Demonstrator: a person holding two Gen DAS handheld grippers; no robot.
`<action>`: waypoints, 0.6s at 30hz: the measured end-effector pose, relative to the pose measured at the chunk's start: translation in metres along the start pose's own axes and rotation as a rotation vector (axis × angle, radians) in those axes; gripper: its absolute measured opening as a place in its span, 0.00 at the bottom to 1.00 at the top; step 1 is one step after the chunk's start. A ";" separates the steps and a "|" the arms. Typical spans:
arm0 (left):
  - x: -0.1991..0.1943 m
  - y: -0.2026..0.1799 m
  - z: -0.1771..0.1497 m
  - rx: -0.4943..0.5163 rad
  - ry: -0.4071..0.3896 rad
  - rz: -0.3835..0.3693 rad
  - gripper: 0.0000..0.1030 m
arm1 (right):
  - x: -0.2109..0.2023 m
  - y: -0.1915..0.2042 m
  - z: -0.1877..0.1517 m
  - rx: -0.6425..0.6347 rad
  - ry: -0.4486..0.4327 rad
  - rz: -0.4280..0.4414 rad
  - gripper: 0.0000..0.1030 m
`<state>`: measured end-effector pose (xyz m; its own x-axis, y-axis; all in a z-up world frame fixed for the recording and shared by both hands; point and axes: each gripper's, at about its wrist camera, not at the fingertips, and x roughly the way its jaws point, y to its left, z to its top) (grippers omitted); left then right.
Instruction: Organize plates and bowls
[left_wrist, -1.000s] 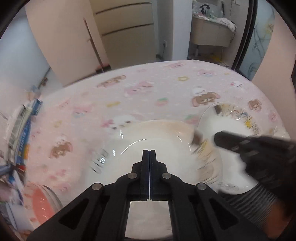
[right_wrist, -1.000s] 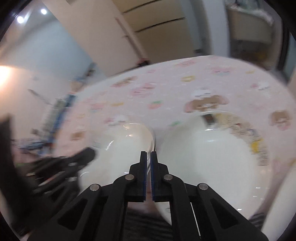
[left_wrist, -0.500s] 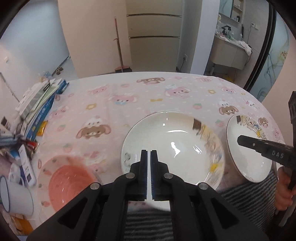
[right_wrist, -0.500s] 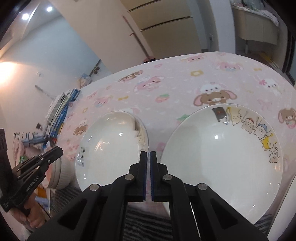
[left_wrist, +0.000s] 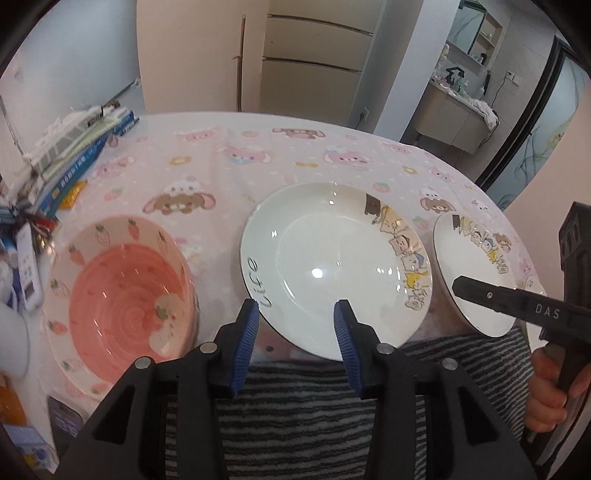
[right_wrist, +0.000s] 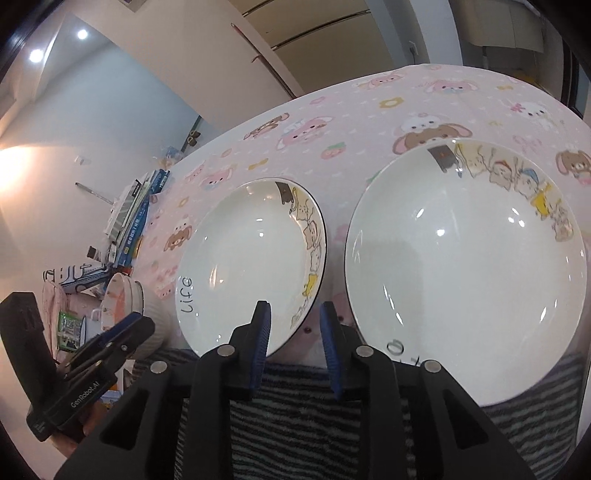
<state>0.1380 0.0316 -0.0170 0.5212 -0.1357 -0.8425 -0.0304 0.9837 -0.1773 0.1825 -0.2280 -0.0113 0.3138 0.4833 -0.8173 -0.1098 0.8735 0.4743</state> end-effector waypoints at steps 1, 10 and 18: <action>0.002 -0.001 -0.002 0.000 0.008 -0.017 0.40 | -0.001 0.001 -0.004 0.001 -0.011 0.008 0.28; 0.011 0.003 -0.019 -0.086 0.012 0.014 0.47 | 0.035 -0.005 -0.021 0.151 0.019 0.028 0.28; 0.031 0.006 -0.019 -0.143 0.041 0.087 0.46 | 0.056 -0.012 -0.023 0.232 -0.001 0.075 0.28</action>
<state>0.1376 0.0312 -0.0541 0.4765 -0.0584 -0.8772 -0.1966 0.9654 -0.1711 0.1797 -0.2097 -0.0699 0.3143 0.5459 -0.7766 0.0862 0.7983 0.5961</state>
